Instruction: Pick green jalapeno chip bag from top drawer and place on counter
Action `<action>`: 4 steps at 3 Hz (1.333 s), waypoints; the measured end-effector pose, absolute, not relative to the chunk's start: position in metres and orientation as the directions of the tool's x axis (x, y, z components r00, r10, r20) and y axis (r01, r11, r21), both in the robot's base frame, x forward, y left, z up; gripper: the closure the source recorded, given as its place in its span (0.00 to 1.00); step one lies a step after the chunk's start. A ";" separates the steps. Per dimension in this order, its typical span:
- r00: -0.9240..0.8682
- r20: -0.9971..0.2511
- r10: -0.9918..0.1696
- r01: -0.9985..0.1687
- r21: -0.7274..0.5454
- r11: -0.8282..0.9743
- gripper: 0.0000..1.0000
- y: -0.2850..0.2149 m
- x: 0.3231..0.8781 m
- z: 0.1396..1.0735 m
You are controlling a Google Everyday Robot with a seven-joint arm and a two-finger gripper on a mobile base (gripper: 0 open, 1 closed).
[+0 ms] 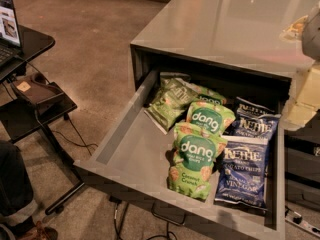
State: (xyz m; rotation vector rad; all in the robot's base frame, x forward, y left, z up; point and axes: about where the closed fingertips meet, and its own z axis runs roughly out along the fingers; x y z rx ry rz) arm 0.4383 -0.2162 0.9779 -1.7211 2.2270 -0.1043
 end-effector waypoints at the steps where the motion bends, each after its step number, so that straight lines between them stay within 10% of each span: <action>1: -0.220 -0.209 -0.953 -0.929 -0.252 0.270 0.00 -0.216 0.438 0.978; 4: -0.055 -0.330 -0.943 -0.987 -0.122 0.100 0.00 -0.103 0.475 0.881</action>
Offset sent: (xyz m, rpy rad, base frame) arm 0.0452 0.1430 -0.1298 0.2396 0.1936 0.2919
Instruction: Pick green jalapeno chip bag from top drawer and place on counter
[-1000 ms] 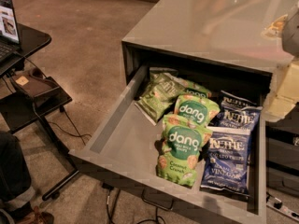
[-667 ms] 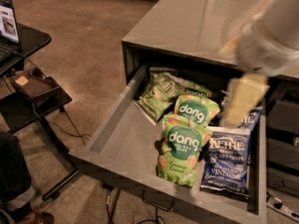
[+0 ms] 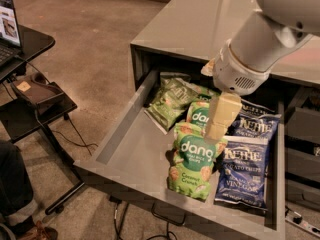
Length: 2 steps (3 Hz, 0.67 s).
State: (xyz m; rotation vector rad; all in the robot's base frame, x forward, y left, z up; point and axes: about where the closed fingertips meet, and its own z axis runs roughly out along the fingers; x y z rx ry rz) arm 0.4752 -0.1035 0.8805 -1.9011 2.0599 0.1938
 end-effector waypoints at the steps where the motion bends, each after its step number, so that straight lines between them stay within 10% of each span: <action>1: -0.028 -0.377 -0.926 -0.981 -0.169 0.098 0.00 -0.077 0.510 0.876; 2: -0.005 -0.494 -0.870 -0.967 -0.220 0.130 0.00 -0.048 0.564 0.877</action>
Offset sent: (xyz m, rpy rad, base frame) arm 0.1596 0.0901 0.0017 0.3582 -0.1995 -0.0171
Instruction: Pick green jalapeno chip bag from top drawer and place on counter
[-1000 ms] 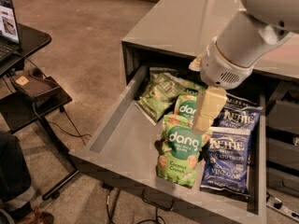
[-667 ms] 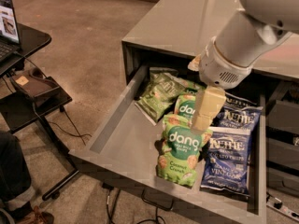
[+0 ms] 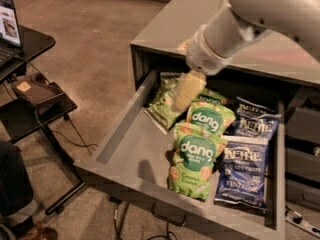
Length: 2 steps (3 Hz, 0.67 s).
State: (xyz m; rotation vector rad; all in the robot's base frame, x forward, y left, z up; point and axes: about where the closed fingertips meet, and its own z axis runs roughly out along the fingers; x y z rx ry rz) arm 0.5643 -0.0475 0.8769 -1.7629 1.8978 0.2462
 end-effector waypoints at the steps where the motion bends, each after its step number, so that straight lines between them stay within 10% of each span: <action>1: 0.011 -0.574 -0.819 -0.956 -0.247 0.160 0.00 -0.024 0.601 0.877; 2: 0.011 -0.574 -0.819 -0.956 -0.247 0.160 0.00 -0.024 0.601 0.877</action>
Offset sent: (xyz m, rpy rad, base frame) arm 0.0303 0.0201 0.0007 0.0795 -0.0344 -0.0041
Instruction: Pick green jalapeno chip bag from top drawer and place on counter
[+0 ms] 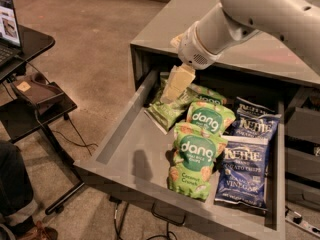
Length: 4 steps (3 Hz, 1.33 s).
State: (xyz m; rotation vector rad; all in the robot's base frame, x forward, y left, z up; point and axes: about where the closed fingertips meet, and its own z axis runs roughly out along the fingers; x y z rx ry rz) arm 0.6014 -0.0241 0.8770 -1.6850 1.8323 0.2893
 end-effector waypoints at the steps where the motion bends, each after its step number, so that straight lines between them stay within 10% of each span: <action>1: 0.006 -0.550 -0.835 -0.968 -0.213 0.134 0.00 -0.010 0.624 0.845; 4: -0.114 -0.476 -0.872 -0.954 -0.191 0.230 0.00 -0.022 0.680 0.783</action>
Offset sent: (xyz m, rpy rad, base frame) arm 0.0947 0.0282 -0.1126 -0.1048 0.1343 0.0211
